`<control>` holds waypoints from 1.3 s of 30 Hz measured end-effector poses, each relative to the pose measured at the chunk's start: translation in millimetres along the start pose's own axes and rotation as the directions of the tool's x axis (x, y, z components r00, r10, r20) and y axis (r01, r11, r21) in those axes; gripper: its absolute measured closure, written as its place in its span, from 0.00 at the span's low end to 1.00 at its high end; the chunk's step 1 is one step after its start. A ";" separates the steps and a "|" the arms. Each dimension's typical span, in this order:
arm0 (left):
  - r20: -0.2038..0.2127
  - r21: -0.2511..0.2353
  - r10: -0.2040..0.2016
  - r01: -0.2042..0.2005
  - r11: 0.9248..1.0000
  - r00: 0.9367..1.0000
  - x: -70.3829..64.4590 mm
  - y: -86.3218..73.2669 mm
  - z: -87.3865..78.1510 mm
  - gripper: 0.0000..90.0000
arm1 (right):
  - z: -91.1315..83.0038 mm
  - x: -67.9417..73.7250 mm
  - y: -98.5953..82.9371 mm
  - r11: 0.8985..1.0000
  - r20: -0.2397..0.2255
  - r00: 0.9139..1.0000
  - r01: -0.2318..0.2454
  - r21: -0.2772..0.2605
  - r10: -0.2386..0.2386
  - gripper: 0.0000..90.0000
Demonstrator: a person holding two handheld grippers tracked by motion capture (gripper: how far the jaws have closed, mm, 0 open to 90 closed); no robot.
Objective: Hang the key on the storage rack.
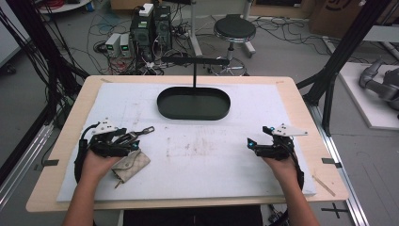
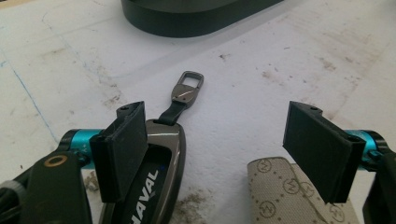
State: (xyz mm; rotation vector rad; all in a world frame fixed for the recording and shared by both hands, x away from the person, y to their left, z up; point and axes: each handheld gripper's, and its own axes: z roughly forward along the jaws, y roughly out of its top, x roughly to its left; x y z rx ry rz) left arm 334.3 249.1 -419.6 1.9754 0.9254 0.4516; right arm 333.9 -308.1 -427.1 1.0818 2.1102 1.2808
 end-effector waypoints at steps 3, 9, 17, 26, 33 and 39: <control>-0.008 -0.002 0.007 -0.007 1.000 1.000 3.0 6.2 1.2 0.24 | 1.0 2.5 1.2 1.000 -0.006 1.000 0.005 -0.003 -0.005 0.17; -0.013 0.057 0.028 -0.027 0.998 1.000 14.5 16.9 15.9 0.24 | 2.6 2.7 1.4 1.000 -0.010 1.000 0.011 -0.001 -0.011 0.17; 0.039 0.165 0.064 -0.069 0.984 0.997 28.0 29.1 44.9 0.25 | 3.6 0.3 1.0 1.000 -0.018 1.000 0.000 0.003 0.000 0.17; 0.046 0.234 0.054 -0.064 0.970 0.997 35.9 20.0 61.2 0.41 | 3.6 0.4 1.1 1.000 -0.016 1.000 0.004 0.002 -0.004 0.17; 0.053 0.245 0.094 -0.104 0.964 0.994 33.4 19.4 62.6 0.65 | 4.0 0.4 0.8 1.000 -0.016 1.000 0.004 0.007 -0.004 0.17; 0.086 0.234 0.121 -0.138 0.962 0.989 28.8 18.2 61.5 0.82 | 4.1 1.3 0.8 1.000 -0.014 1.000 0.008 0.005 -0.008 0.17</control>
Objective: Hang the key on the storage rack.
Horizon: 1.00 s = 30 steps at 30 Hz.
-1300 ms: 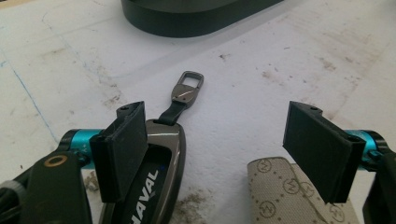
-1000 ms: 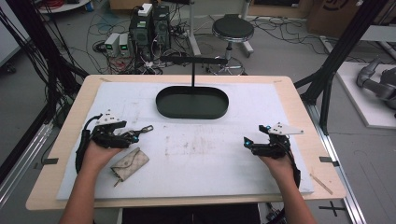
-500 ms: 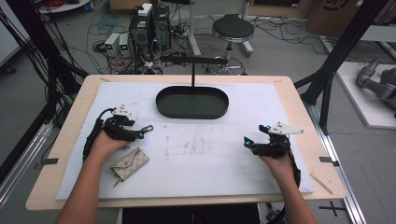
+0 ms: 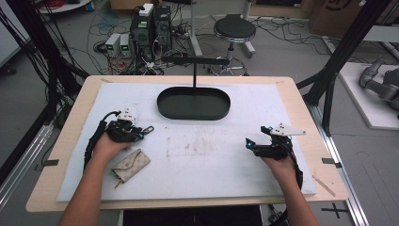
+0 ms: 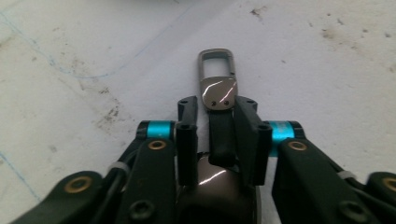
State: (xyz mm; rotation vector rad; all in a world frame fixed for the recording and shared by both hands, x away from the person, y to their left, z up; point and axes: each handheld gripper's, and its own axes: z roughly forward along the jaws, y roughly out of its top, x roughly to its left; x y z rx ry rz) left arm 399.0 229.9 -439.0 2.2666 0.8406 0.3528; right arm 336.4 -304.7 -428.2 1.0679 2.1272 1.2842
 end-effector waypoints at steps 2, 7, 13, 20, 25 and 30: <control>0.008 -0.013 0.000 0.000 1.000 1.000 0.5 -1.9 -0.2 0.85 | -0.2 0.3 0.0 1.000 -0.001 1.000 -0.001 0.001 0.001 0.17; 0.010 -0.034 0.012 -0.012 0.999 1.000 -0.1 -4.4 -1.1 0.92 | -1.9 0.7 -0.3 1.000 0.000 1.000 0.002 -0.004 -0.002 0.17; -0.027 -0.051 0.029 -0.030 0.998 0.999 -2.0 -0.6 -6.9 0.97 | -2.3 1.0 -0.4 1.000 0.003 1.000 0.000 -0.008 0.000 0.17; -0.032 -0.145 -0.007 0.002 0.989 0.999 -0.7 6.5 -29.8 0.97 | -2.5 1.0 -0.2 1.000 0.000 1.000 -0.002 -0.013 0.002 0.17; -0.050 -0.214 -0.007 -0.004 0.977 0.999 -2.2 29.0 -51.4 0.97 | -2.6 2.0 0.0 1.000 -0.005 1.000 -0.002 -0.011 0.002 0.17; -0.032 -0.229 0.024 -0.030 0.973 0.999 -2.8 48.7 -54.4 0.97 | -3.2 1.7 -0.1 1.000 -0.005 1.000 -0.002 -0.015 0.002 0.17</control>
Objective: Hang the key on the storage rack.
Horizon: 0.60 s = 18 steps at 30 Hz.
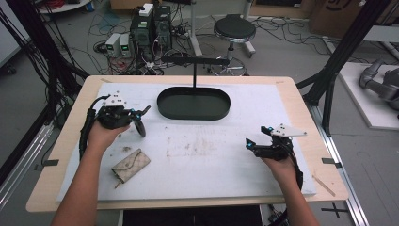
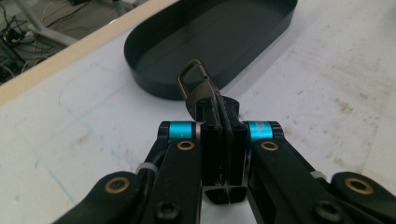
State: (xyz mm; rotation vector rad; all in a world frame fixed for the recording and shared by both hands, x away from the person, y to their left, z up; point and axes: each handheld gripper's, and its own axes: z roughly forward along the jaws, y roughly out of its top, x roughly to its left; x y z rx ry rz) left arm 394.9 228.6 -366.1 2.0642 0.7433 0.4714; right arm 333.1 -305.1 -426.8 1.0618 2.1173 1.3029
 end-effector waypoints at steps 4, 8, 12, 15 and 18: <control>0.014 -0.008 0.022 -0.022 1.000 1.000 -1.2 22.8 6.3 0.97 | 0.0 -0.6 -0.2 1.000 -0.002 1.000 -0.002 0.001 0.002 0.17; 0.028 -0.028 0.046 -0.046 0.999 0.999 -2.5 48.3 13.4 0.97 | 0.8 -0.7 -0.2 1.000 -0.002 1.000 -0.004 0.004 0.004 0.17; 0.031 -0.044 0.070 -0.069 0.997 0.997 -3.2 73.6 21.1 0.97 | 1.2 -1.9 -0.4 1.000 -0.003 1.000 -0.005 0.000 0.005 0.17; 0.036 -0.057 0.080 -0.078 0.995 0.996 -2.7 90.8 27.5 0.97 | 0.8 -2.0 -0.4 1.000 -0.004 1.000 -0.010 -0.001 0.010 0.17; 0.034 -0.057 0.084 -0.082 0.995 0.996 -1.6 105.6 35.4 0.97 | 0.8 -2.0 -0.3 1.000 -0.004 1.000 -0.011 -0.003 0.011 0.17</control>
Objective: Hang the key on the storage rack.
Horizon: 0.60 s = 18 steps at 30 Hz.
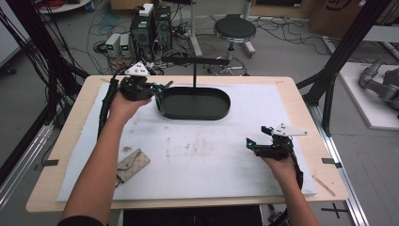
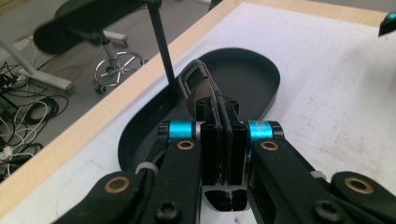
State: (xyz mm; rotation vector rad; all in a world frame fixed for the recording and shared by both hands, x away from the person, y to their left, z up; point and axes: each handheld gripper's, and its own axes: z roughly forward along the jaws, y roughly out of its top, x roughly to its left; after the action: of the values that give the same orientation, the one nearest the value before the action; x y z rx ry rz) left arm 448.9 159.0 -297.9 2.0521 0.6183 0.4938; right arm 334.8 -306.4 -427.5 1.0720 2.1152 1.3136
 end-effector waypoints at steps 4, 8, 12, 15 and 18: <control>-0.007 0.004 0.014 -0.014 1.000 1.000 3.6 16.5 10.1 0.97 | 0.0 -0.2 0.1 1.000 0.000 1.000 0.002 -0.003 -0.002 0.17; -0.019 0.017 0.035 -0.034 0.999 0.999 6.9 32.0 17.2 0.97 | 0.0 -0.5 0.0 1.000 0.000 1.000 -0.002 -0.001 0.002 0.17; -0.032 0.007 0.027 -0.027 1.000 0.999 12.4 42.1 22.9 0.97 | 0.0 -0.2 0.0 1.000 0.002 1.000 -0.003 -0.001 0.003 0.17; -0.043 0.008 0.023 -0.022 1.000 0.999 16.9 47.2 29.3 0.97 | -0.7 -0.3 -0.1 1.000 0.002 1.000 0.001 -0.002 -0.001 0.17; -0.056 0.024 0.020 -0.018 1.000 0.998 20.9 50.9 36.8 0.97 | -1.3 -0.3 -0.3 1.000 0.004 1.000 -0.007 -0.003 0.007 0.17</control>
State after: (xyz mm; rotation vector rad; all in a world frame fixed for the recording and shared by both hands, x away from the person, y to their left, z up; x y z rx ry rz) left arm 498.1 123.9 -270.8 2.0738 0.6411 0.5595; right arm 334.0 -307.4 -427.2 1.0799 2.1079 1.3169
